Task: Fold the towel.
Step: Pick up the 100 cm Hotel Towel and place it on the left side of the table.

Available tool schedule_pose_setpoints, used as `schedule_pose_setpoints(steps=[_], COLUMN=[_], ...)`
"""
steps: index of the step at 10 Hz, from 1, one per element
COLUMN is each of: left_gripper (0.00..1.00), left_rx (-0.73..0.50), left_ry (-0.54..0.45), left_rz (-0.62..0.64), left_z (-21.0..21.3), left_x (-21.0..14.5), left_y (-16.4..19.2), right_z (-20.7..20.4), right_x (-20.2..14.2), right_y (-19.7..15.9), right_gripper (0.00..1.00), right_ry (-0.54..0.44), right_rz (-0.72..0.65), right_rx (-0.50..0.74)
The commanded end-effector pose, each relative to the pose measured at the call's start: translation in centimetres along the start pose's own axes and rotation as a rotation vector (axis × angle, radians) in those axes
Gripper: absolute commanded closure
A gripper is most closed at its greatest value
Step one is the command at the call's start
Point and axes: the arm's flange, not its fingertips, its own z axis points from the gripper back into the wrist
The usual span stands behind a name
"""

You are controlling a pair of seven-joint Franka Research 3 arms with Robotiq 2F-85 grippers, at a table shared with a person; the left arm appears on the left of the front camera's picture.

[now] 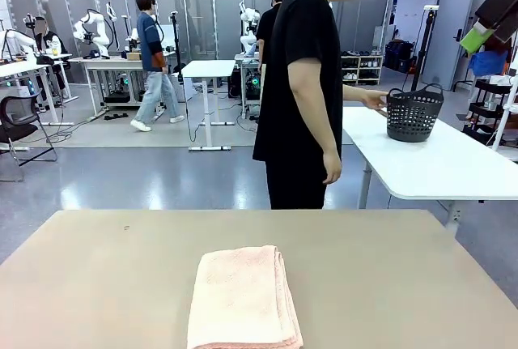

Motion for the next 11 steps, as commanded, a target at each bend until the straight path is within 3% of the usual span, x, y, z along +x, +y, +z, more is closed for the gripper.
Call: schedule_pose_setpoints(steps=[1,7,11], left_gripper=[0.00,0.00,0.00], left_rx=[0.004,0.000,-0.235], left_ry=[0.000,0.000,0.047], left_rz=[-0.025,0.000,0.194], left_z=[0.2,0.0,-13.4], left_x=[-0.1,0.0,-3.3], left_y=[0.1,0.0,-2.8], right_z=[0.0,0.0,0.0], right_x=[-0.1,-0.1,-0.1], right_y=[-0.3,-0.3,-0.3], right_gripper=[0.00,0.00,0.00], right_ry=[0.004,0.004,0.004], right_rz=[0.010,0.010,0.010], right_rx=[-0.001,-0.001,-0.001])
